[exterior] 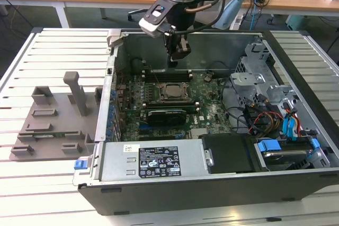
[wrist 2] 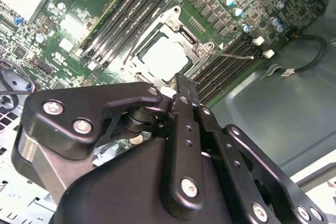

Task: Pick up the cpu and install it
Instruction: 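Install the first cpu locking lever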

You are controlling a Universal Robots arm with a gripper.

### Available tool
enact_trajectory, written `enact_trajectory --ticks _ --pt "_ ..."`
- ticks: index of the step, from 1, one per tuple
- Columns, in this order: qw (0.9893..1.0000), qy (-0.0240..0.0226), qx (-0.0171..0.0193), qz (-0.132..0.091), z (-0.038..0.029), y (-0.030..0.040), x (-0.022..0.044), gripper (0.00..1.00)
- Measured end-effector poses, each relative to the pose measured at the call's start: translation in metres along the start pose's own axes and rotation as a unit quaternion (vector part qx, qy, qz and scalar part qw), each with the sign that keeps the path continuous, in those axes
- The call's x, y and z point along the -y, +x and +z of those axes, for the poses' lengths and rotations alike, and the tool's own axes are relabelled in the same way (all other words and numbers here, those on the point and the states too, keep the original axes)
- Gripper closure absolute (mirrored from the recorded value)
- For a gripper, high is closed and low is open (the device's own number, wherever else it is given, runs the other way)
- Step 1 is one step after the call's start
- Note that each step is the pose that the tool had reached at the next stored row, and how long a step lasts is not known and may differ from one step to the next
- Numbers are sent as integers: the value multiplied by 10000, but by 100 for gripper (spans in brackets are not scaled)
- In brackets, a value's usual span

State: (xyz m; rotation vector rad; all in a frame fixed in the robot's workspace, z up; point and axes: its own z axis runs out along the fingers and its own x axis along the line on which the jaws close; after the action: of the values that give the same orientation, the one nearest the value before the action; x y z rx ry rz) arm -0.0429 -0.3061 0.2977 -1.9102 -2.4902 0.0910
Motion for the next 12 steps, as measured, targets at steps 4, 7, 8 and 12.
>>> enact_trajectory --ticks 4,7,8,12 --pt "9999 -4 5 -104 0 0 0 89" --pt "9998 -6 8 -177 0 0 0 89" --pt "9998 -7 10 -211 0 0 0 89" --pt "9994 -11 16 -341 0 0 0 89"
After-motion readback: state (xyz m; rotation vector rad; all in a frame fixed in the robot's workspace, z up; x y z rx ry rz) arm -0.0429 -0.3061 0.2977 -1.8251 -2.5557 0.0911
